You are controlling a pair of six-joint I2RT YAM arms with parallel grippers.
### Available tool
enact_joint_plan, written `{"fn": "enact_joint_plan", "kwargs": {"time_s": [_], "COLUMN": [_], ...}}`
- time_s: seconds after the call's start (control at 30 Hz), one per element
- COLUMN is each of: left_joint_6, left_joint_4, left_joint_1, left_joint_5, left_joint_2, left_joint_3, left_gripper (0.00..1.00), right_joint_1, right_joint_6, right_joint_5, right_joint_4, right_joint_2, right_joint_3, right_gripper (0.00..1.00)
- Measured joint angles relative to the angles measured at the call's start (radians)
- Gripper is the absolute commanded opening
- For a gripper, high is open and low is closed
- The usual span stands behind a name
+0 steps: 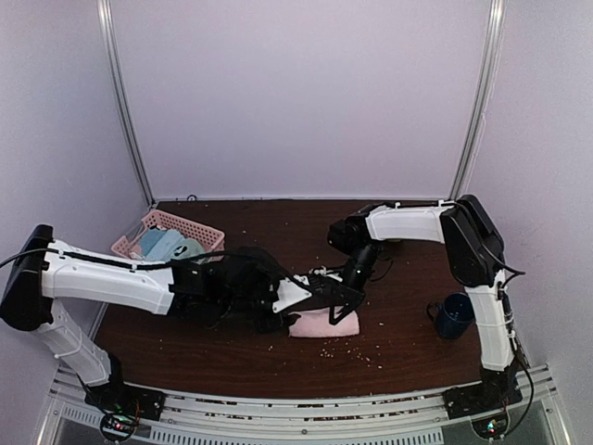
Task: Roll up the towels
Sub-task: Roll the towel at the center of the board.
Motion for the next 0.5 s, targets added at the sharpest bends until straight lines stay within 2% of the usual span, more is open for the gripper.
{"fn": "enact_joint_plan", "kwargs": {"time_s": [0.13, 0.5], "left_joint_6": [0.073, 0.181], "left_joint_4": [0.016, 0.027], "left_joint_1": [-0.069, -0.072], "left_joint_5": [-0.074, -0.068], "left_joint_2": [0.145, 0.357], "left_joint_3": [0.064, 0.184], "left_gripper": [0.60, 0.58], "right_joint_1": [-0.012, -0.018], "right_joint_6": [-0.005, -0.004], "right_joint_5": [-0.043, -0.068], "right_joint_4": [-0.064, -0.099], "right_joint_2": [0.050, 0.075], "right_joint_3": [0.052, 0.078], "right_gripper": [0.17, 0.17]}}
